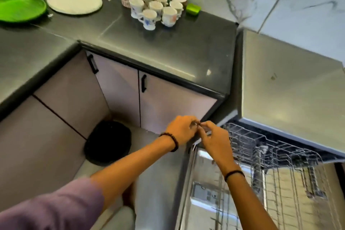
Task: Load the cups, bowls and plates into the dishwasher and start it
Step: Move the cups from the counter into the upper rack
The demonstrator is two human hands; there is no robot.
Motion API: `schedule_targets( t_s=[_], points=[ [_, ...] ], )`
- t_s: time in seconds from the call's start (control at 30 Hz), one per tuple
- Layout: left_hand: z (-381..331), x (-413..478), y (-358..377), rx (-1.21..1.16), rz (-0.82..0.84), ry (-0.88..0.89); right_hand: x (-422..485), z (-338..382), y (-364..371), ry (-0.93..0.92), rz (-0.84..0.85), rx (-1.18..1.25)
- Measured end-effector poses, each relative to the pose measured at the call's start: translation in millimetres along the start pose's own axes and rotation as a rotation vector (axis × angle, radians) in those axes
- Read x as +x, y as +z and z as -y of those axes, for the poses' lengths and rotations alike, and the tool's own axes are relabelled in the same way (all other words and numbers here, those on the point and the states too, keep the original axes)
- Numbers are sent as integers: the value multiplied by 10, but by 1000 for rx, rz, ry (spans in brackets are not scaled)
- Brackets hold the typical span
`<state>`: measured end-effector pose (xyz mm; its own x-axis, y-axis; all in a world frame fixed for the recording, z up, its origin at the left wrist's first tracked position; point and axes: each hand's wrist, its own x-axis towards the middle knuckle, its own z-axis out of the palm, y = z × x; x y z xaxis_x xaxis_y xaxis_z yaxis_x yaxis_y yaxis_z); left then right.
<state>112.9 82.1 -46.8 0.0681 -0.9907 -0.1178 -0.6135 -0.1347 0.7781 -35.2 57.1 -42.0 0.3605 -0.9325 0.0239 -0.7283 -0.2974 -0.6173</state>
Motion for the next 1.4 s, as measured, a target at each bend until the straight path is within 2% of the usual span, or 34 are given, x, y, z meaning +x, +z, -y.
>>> schedule_targets(
  t_s=[0.17, 0.47, 0.63, 0.87, 1.13, 1.4],
  points=[
    [124, 382, -768, 31, -52, 30, 597, 610, 57, -28, -36, 68],
    [117, 732, -1618, -82, -216, 64, 1324, 1255, 9, -152, -55, 72],
    [232, 947, -1922, -143, -273, -5, 1744, 1497, 34, -197, -51, 55],
    [595, 1468, -2406, -151, -332, -160, 2511, 1746, 276, -222, 49, 93],
    [1103, 2372, -2981, -134, -573, -405, 3763, 1890, 647, -189, 218, 90],
    [1216, 2954, -3090, -218, -659, -396, 4475, 1812, 1005, -135, 281, 328]
  ],
)
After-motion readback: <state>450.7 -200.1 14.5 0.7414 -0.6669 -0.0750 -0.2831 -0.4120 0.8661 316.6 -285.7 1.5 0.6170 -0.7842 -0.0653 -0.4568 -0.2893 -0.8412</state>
